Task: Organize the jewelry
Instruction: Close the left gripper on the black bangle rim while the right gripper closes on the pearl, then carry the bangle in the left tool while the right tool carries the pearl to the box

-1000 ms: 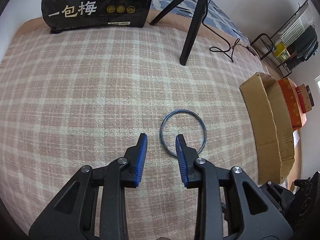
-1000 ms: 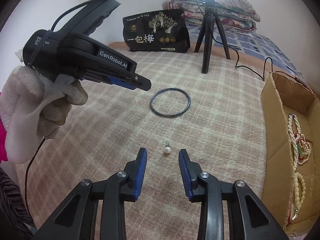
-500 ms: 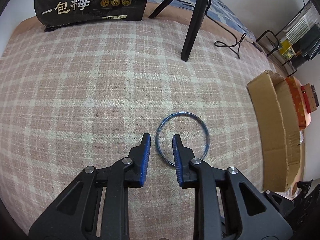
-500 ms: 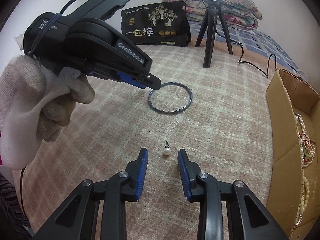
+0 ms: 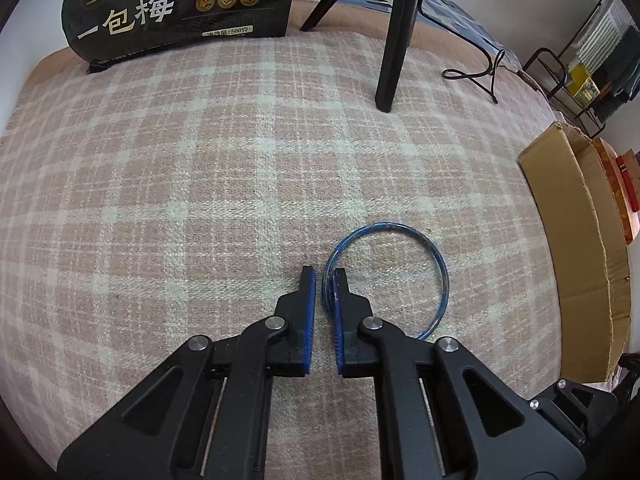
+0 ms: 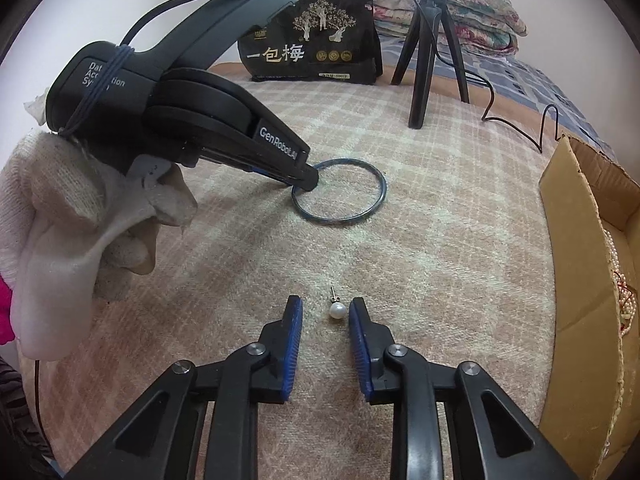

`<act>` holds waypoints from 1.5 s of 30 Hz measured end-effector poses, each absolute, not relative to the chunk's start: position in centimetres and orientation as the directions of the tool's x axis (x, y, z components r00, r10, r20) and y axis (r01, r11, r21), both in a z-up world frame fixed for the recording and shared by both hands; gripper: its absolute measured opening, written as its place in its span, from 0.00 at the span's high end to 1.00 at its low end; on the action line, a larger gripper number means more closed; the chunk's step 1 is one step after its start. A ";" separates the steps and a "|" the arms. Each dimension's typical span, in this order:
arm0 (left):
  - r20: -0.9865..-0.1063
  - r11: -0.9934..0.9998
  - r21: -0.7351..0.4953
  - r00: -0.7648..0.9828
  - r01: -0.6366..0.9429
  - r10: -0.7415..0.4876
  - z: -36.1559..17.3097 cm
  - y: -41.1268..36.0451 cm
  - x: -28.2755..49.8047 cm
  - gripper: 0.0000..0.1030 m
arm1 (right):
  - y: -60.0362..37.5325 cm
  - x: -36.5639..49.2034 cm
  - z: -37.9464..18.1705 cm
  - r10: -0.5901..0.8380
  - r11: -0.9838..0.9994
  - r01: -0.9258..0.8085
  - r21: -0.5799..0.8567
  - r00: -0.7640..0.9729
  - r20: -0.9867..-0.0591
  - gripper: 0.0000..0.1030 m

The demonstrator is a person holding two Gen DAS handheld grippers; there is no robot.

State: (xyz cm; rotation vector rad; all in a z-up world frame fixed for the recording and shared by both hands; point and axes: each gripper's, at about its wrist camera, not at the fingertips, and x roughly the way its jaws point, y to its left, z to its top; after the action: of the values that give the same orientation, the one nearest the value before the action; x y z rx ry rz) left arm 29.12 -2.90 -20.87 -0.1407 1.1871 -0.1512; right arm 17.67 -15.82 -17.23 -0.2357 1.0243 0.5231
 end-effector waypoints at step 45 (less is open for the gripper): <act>-0.793 0.941 -0.311 0.509 0.134 -0.334 -10.1 -2.2 23.4 0.99 | -17.1 13.1 -10.1 0.314 0.846 -0.534 -0.014 0.518 -0.795 0.94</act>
State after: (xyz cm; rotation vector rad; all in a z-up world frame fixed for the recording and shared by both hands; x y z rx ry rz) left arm 23.41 -2.21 -10.12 -0.2202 0.9991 -0.2849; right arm 13.06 -17.08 -10.10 -0.2707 0.8906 0.5160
